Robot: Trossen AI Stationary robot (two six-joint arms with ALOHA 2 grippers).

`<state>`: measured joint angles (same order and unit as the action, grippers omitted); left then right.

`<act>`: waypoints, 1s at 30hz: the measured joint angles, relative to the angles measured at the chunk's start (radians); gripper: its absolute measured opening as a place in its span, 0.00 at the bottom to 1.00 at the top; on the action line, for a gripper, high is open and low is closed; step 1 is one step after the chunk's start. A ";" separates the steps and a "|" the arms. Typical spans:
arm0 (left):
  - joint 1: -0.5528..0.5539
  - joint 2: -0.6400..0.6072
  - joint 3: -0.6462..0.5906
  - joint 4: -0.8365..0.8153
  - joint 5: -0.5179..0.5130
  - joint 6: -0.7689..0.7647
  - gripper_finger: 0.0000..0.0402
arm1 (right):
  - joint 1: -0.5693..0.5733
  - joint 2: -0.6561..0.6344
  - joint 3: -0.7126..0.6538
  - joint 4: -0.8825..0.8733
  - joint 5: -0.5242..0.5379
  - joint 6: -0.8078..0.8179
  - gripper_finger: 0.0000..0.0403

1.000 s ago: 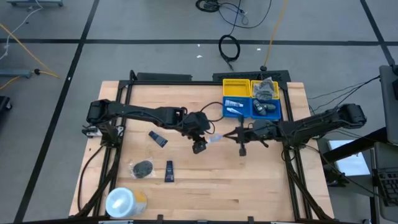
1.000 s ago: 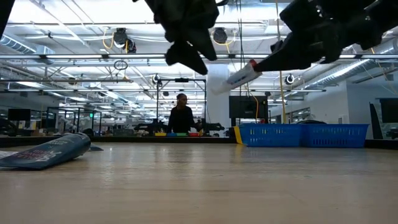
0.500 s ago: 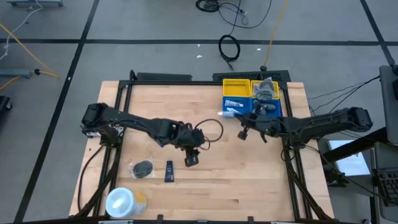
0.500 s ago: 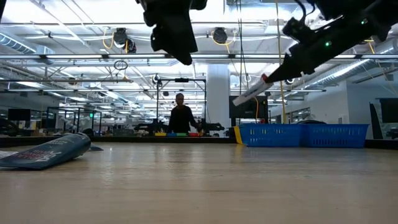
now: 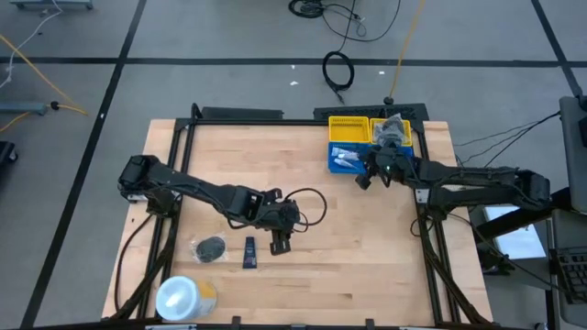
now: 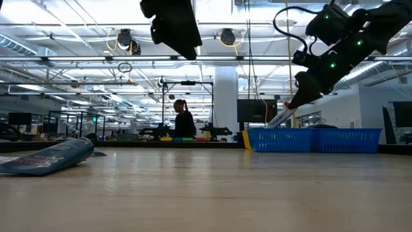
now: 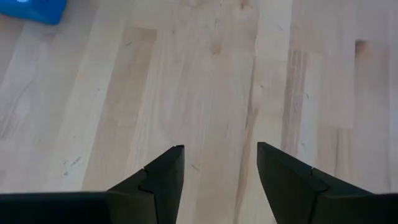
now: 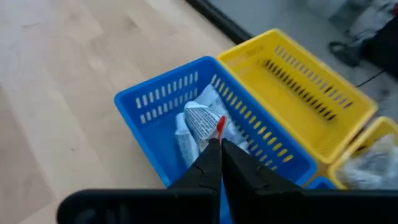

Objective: Pick & Place Travel size toiletries
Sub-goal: Put the white toothpaste into the left blue basket, then put the blue shave cream into the left yellow basket

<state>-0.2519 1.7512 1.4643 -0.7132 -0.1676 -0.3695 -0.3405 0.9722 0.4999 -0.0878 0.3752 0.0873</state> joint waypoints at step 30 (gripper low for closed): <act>-0.012 0.000 0.000 0.018 -0.044 0.004 0.49 | -0.158 0.003 0.000 0.102 -0.194 -0.041 0.30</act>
<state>-0.2638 1.7512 1.4639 -0.6952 -0.2111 -0.3656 -0.4984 0.9749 0.4995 0.0141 0.1808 0.0459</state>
